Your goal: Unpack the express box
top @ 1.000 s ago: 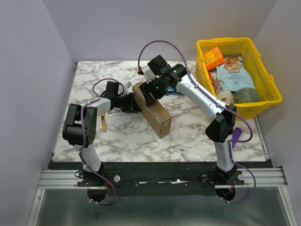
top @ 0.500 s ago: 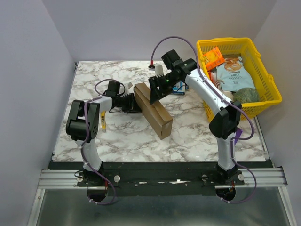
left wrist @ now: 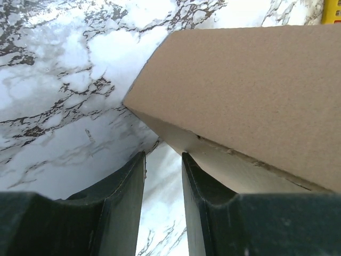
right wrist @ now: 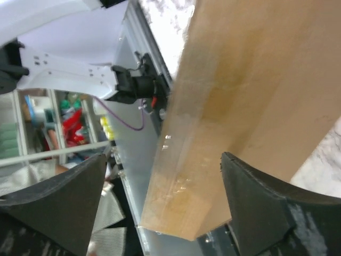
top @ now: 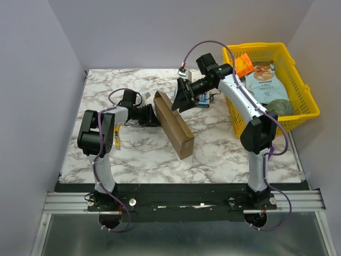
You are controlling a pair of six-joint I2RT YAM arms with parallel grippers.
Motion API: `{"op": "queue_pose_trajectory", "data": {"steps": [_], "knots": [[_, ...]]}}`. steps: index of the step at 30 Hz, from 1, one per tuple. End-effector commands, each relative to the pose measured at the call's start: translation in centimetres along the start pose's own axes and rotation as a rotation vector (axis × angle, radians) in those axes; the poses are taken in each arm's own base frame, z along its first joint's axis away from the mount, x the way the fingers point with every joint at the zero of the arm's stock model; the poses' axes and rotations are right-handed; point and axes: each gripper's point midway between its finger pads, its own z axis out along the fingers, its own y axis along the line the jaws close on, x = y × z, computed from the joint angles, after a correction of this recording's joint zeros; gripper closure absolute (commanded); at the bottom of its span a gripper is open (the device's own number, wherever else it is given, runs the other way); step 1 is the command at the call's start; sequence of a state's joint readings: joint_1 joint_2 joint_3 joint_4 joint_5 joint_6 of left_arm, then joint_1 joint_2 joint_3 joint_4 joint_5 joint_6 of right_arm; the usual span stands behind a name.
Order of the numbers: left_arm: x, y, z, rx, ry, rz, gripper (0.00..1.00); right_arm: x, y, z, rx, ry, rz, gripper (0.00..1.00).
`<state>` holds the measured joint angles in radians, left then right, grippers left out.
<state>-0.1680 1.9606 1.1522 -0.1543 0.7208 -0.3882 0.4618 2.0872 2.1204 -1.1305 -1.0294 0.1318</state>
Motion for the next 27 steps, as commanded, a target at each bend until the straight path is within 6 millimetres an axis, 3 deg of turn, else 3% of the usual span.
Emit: {"op": "queue_pose_trajectory", "data": {"steps": [1, 2, 4, 5, 6, 8, 10, 13, 16, 23, 27], "knots": [[-0.9, -0.6, -1.2, 0.02, -0.017, 0.034, 0.58, -3.8, -1.1, -2.1, 0.144, -0.115, -0.144, 0.0], [-0.9, -0.6, -1.5, 0.018, -0.02, 0.041, 0.58, -5.1, -3.3, -3.4, 0.363, -0.163, -0.225, 0.0], [-1.1, -0.6, -2.3, 0.013, -0.035, 0.041, 0.58, -6.7, -2.4, -5.2, 0.592, -0.229, -0.394, 0.0], [-1.2, -0.5, -2.6, 0.011, -0.04, 0.039, 0.58, -7.6, -3.6, -7.1, 0.781, -0.27, -0.418, 0.0], [-1.2, -0.5, -2.8, 0.008, -0.043, 0.037, 0.58, -8.0, -2.5, -8.1, 0.828, -0.306, -0.452, 0.0], [-1.3, -0.1, -3.3, 0.0, -0.054, 0.032, 0.58, -8.0, -1.6, -8.1, 0.912, -0.326, -0.481, 0.0], [-1.4, 0.0, -3.7, -0.007, -0.064, 0.035, 0.58, -7.5, 0.0, -6.8, 0.911, -0.294, -0.569, 0.0], [-1.5, 0.1, -4.0, -0.013, -0.072, 0.032, 0.58, -6.4, 0.3, -4.1, 0.939, -0.223, -0.636, 0.0], [-1.6, 0.1, -4.3, -0.015, -0.077, 0.032, 0.58, -5.2, -0.7, -2.0, 0.979, -0.15, -0.652, 0.02], [-1.7, -0.5, -4.6, -0.008, -0.093, 0.033, 0.58, -4.9, -3.4, -0.5, 1.104, -0.073, -0.682, 0.23], [-1.8, -0.6, -4.5, 0.0, -0.102, 0.032, 0.58, -3.9, -3.9, 0.2, 1.083, -0.027, -0.674, 0.28]]}}
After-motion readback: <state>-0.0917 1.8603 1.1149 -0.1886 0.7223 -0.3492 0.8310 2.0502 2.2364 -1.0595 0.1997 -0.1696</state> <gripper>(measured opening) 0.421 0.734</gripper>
